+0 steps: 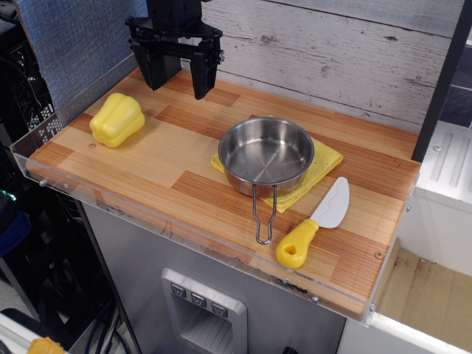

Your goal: Move pot to left of towel

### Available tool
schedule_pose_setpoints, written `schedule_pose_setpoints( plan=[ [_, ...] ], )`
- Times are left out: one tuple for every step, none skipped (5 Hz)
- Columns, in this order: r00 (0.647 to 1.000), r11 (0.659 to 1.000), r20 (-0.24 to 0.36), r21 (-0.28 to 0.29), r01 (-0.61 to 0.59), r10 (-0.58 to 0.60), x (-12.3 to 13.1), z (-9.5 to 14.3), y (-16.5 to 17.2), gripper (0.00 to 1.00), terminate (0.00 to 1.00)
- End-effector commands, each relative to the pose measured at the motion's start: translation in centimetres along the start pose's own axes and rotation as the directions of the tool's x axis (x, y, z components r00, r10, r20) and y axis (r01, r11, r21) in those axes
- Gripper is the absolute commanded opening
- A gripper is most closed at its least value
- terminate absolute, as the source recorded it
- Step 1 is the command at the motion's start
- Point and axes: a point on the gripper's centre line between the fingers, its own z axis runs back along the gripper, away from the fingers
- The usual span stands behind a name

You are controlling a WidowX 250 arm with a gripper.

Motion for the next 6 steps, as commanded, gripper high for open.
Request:
schedule_pose_setpoints(
  plan=[
    [1.0, 1.0, 0.0, 0.0, 0.0, 0.0, 0.0, 0.0, 0.0, 1.0, 0.0],
    [0.997, 0.997, -0.017, -0.003, 0.077, -0.077, 0.1, -0.6, -3.0, 1.0, 0.0],
    [0.986, 0.986, -0.022, 0.009, 0.168, -0.168, 0.0, -1.0, -6.5, 1.0, 0.0],
    [0.971, 0.971, 0.006, 0.012, 0.239, -0.24, -1.0, -0.9, -9.8, 1.0, 0.0],
    [0.965, 0.965, -0.001, 0.016, 0.261, -0.261, -1.8, -1.4, -12.5, 1.0, 0.0],
    [0.961, 0.961, -0.01, 0.018, 0.277, -0.276, -2.7, -1.9, -14.4, 1.0, 0.0]
  ],
)
